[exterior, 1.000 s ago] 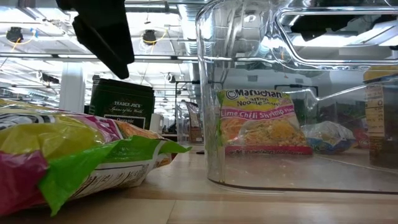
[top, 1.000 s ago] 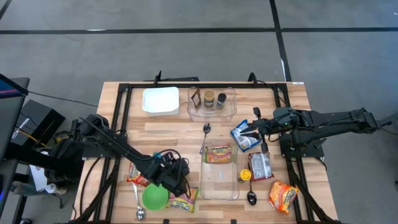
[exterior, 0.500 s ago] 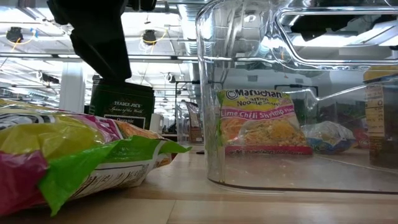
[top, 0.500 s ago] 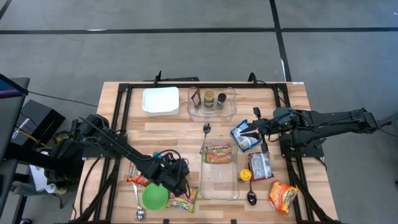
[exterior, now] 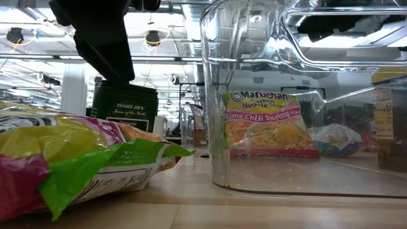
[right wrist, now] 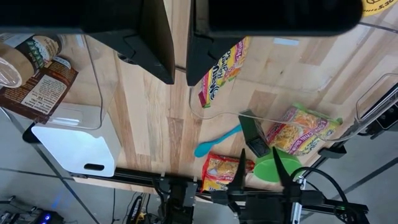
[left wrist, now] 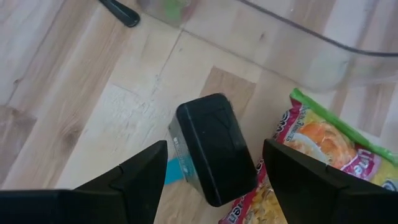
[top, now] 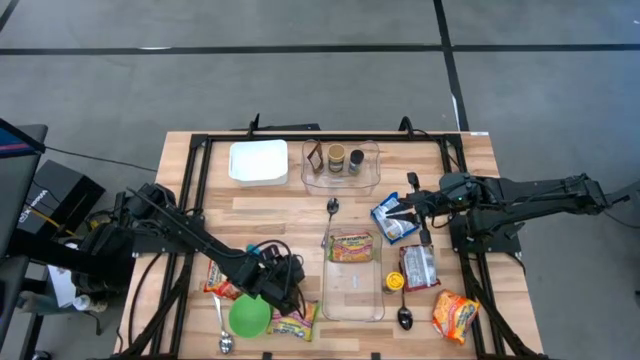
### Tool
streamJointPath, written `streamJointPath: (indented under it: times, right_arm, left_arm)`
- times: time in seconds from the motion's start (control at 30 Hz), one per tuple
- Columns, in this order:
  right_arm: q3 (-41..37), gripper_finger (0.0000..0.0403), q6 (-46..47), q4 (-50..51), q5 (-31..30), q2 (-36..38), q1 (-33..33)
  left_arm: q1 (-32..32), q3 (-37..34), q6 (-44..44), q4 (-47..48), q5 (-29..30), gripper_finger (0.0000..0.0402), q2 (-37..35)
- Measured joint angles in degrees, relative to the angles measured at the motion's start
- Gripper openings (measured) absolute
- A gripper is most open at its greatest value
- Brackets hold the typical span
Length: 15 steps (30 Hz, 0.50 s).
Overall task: Pick & Place Food Item
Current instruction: Put the black seasoning can into the top transparent bin
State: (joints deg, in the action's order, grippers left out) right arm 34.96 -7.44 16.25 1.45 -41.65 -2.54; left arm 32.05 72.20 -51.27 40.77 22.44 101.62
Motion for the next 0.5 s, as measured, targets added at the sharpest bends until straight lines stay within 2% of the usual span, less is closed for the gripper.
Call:
streamJointPath:
  times: [0.33,0.5]
  right_arm:
    - [0.0,0.0035,0.0,0.0,0.0,-0.01,-0.01]
    - [0.0,0.0035,0.0,0.04,0.0,0.0,-0.01]
  left_arm:
    - [0.0,-0.01,0.01,-0.72,-0.01,0.026,0.0]
    - [-0.41,-3.3,0.02,-2.87,-1.05,0.026,0.37]
